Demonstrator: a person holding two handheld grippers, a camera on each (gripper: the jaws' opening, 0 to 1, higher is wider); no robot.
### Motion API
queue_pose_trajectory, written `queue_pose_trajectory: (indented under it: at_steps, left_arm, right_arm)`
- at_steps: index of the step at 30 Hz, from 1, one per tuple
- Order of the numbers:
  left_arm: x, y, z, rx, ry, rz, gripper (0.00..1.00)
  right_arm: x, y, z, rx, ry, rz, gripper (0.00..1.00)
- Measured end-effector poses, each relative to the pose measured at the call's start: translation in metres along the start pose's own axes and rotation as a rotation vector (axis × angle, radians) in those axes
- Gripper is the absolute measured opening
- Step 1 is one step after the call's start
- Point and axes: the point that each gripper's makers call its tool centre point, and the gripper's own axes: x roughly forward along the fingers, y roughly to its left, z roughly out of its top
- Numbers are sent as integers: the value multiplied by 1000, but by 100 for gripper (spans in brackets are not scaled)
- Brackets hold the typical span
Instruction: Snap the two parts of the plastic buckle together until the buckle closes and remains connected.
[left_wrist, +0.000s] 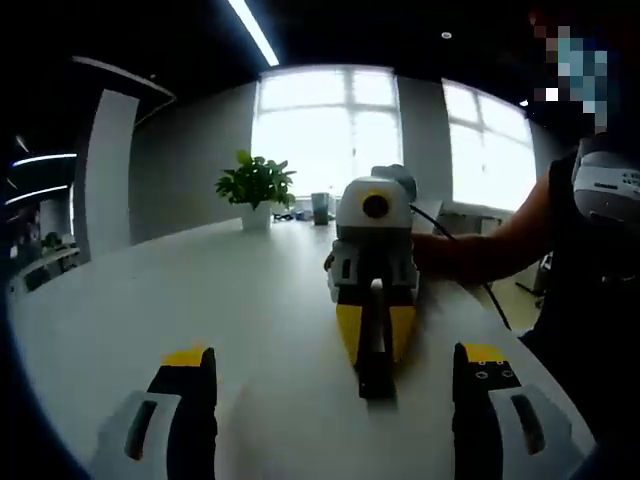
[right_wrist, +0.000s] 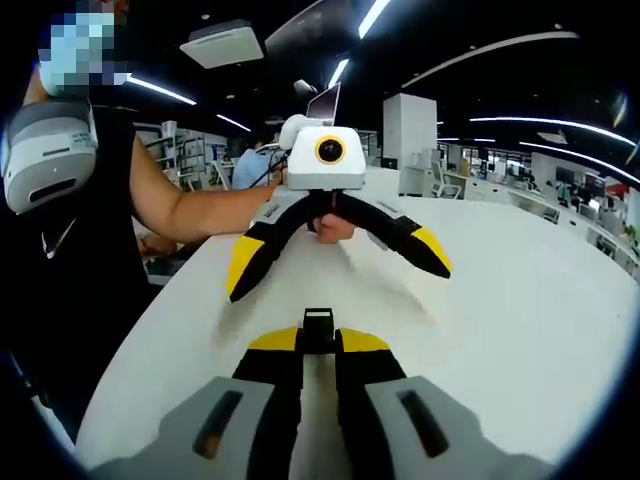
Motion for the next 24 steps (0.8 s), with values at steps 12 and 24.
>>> queue_pose_trajectory:
  at_steps: [12,24]
  left_arm:
    - [-8,15,8,1,-8,91,88]
    - [-23,69,9,49,-18,335,96]
  right_arm:
    - [-7,-13,7,9,-30,-59,10]
    - [-13,-31,12,5,-52,-159,10]
